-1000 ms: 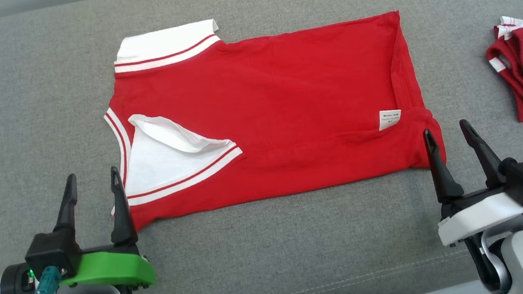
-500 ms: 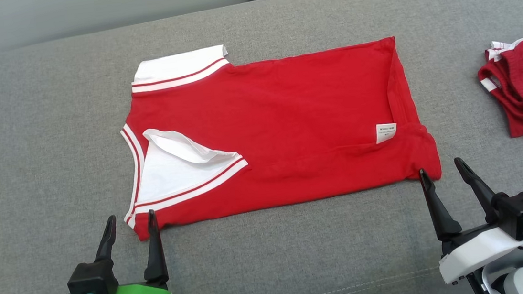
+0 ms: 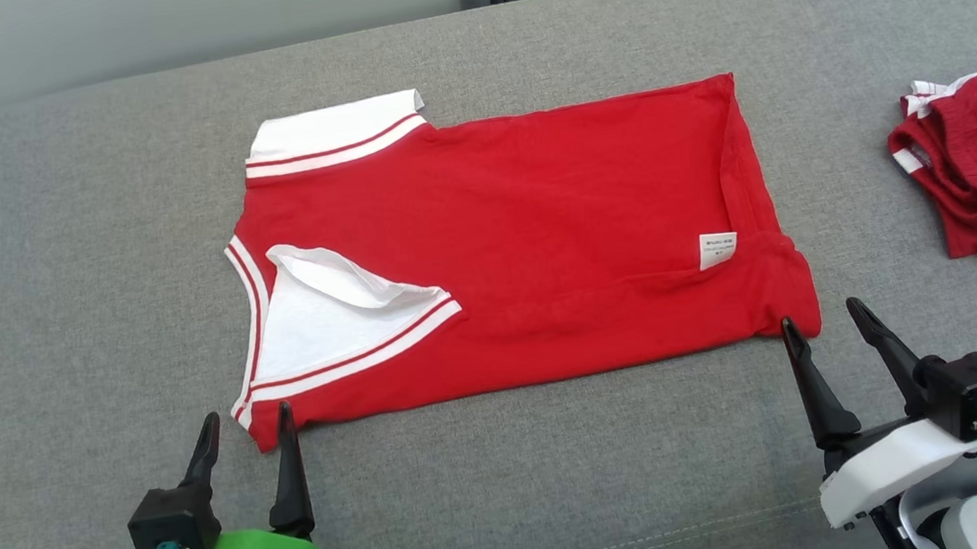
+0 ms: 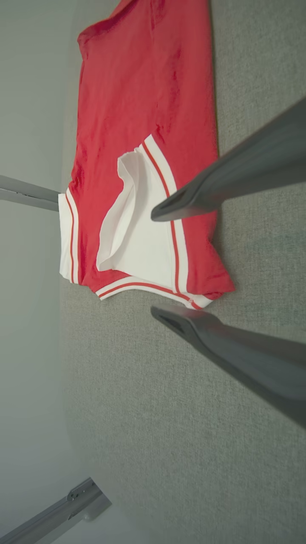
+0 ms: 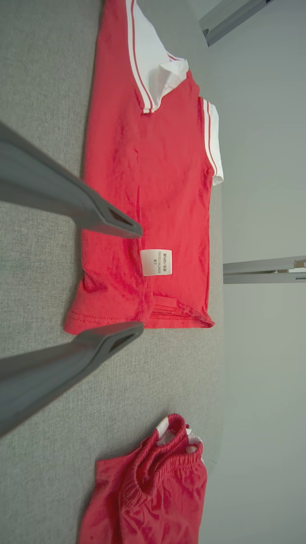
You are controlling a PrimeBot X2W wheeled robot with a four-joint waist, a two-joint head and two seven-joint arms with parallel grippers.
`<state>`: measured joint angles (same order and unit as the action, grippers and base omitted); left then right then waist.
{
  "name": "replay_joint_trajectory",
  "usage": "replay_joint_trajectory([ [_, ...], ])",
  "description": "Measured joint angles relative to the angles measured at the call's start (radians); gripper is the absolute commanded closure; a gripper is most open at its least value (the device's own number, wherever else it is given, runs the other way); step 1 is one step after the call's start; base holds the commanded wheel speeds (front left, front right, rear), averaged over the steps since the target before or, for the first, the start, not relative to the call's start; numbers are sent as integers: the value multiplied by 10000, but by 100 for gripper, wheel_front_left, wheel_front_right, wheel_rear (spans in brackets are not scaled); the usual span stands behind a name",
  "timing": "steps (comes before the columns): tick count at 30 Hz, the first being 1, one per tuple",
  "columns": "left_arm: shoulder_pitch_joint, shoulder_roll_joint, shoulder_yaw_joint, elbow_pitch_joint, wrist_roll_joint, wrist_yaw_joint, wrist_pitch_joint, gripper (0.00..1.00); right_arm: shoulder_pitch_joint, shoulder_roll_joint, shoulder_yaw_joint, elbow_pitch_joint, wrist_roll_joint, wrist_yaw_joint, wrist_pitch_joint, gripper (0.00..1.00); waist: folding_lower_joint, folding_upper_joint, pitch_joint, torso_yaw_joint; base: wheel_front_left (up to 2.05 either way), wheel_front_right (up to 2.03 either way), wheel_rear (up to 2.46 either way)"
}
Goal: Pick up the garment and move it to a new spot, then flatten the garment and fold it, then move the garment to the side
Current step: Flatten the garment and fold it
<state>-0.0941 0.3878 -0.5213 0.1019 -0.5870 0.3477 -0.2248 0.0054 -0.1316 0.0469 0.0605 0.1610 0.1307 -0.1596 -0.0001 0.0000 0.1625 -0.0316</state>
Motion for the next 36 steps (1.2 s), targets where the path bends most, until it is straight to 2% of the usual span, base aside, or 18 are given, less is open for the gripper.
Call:
replay_joint_trajectory([
  [12,-673,-370,-52,1091,-391,-474,113,0,-1266,-299,-286,2376,545,0,-284,0,0,0,696,-48,0,0,0],
  [21,-1216,-562,117,2021,-681,-752,65,0,-2584,-470,316,4138,1112,2,-585,0,0,0,1444,-39,0,0,0],
  [30,-1489,-686,81,2550,-1039,-1089,314,0,-3294,-748,961,5145,1889,0,-798,0,0,0,1701,61,0,0,0],
  [31,-1499,-692,79,2583,-1080,-1106,362,0,-3358,-771,1051,5221,2008,0,-802,16,0,0,1697,58,0,0,0],
  [32,-1516,-700,71,2606,-1108,-1116,437,0,-3407,-805,1116,5292,2105,0,-807,57,0,0,1692,56,0,0,0],
  [33,-1529,-711,63,2615,-1135,-1145,477,27,-3448,-844,1235,5359,2242,0,-809,83,0,0,1688,54,0,0,0],
  [34,-1534,-709,65,2627,-1152,-1145,485,58,-3484,-867,1327,5415,2347,4,-811,100,0,0,1686,53,0,0,0],
  [35,-1537,-709,69,2644,-1162,-1147,516,87,-3529,-884,1404,5461,2451,13,-811,100,0,0,1681,53,0,0,0],
  [36,-1542,-708,69,2661,-1204,-1152,568,100,-3567,-892,1496,5513,2546,19,-811,100,0,0,1674,52,0,0,0],
])
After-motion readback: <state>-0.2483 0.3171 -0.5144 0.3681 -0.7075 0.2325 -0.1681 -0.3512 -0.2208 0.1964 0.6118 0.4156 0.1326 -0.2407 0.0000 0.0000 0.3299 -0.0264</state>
